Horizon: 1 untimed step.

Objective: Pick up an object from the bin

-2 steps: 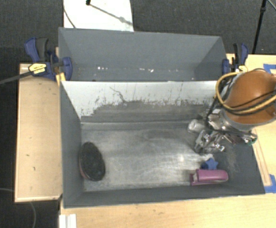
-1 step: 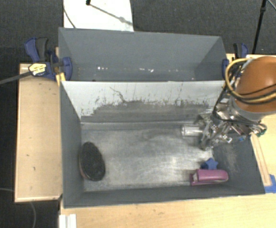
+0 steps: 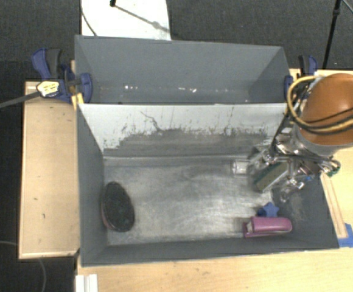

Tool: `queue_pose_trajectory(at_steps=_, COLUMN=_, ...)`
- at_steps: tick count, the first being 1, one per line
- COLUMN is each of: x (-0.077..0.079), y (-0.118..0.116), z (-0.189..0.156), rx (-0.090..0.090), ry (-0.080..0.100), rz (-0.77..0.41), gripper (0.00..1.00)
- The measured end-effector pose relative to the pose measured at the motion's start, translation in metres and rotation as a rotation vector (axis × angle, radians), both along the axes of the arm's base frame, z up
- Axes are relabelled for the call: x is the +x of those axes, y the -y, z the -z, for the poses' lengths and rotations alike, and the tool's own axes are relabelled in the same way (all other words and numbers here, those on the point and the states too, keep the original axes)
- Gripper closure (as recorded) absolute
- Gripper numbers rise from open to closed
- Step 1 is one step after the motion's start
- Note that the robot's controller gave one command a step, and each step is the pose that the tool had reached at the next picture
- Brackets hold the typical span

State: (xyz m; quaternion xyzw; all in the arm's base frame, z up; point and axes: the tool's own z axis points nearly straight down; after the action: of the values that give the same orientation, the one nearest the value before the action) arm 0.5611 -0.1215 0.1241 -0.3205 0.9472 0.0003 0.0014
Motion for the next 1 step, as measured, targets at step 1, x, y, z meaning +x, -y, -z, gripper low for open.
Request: queue_pose_trajectory(at_steps=1, x=0.0288, y=0.0137, z=0.0475, rx=0.025, ry=-0.002, rz=-0.348, gripper=0.0)
